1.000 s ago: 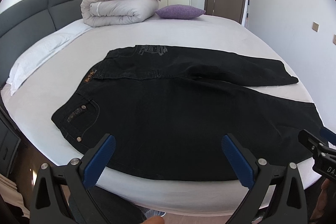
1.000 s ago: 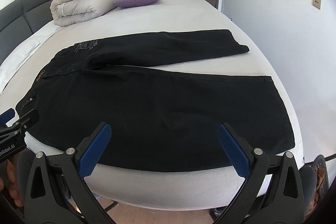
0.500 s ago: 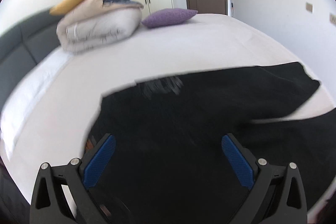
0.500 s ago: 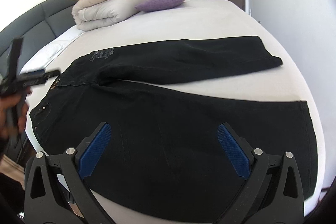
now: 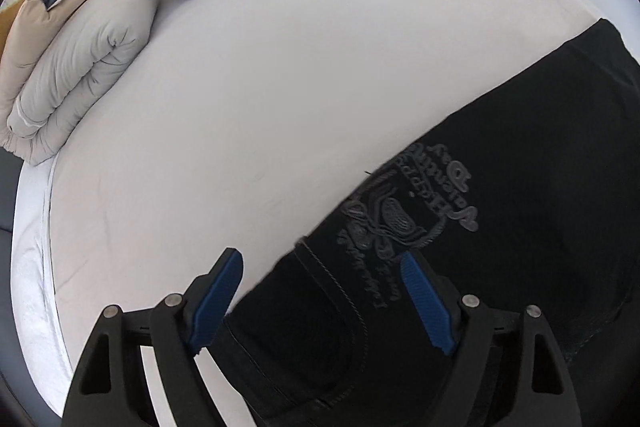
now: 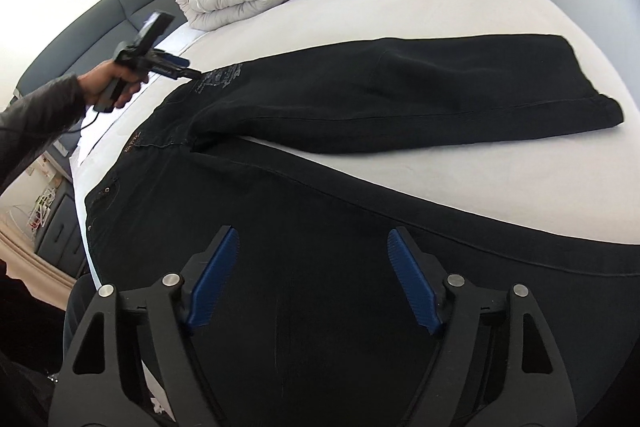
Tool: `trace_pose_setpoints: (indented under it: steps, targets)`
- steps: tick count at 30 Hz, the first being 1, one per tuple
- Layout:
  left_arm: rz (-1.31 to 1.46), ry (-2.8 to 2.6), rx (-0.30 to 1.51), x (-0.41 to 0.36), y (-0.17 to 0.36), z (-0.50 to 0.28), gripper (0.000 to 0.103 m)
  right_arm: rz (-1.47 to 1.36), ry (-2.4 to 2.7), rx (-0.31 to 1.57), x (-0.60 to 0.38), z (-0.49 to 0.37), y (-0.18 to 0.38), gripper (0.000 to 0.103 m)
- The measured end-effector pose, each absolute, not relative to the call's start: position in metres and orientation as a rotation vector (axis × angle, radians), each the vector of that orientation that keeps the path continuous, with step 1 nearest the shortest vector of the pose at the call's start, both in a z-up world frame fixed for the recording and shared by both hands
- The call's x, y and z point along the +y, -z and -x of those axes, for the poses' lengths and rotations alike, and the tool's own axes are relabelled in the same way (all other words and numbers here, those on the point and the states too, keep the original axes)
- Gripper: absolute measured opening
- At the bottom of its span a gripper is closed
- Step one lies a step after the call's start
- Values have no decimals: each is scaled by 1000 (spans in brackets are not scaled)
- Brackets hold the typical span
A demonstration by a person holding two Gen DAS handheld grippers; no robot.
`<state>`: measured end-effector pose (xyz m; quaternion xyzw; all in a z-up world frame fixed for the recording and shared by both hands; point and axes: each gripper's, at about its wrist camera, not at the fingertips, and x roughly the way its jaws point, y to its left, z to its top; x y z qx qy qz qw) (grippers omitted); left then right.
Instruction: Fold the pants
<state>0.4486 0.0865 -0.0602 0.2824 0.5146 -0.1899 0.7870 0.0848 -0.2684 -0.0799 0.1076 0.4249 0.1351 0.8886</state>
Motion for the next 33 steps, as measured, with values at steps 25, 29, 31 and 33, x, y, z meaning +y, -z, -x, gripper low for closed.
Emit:
trace_pose_setpoints:
  steps: [25,29,31,33]
  targets:
    - [-544,432,980,83,69,-364,11,-151,-348,920,-234,-126,74,76]
    - [-589,376,831,74,41,-305,11,-16,-400,880,-211,-166,42,76]
    - [-600,359,777,68,32,-278,11,33,-438,825,-191,-196,19,76]
    - [-608,348,729,70,25,-263,11,70,-480,800,-169,-223,3,76]
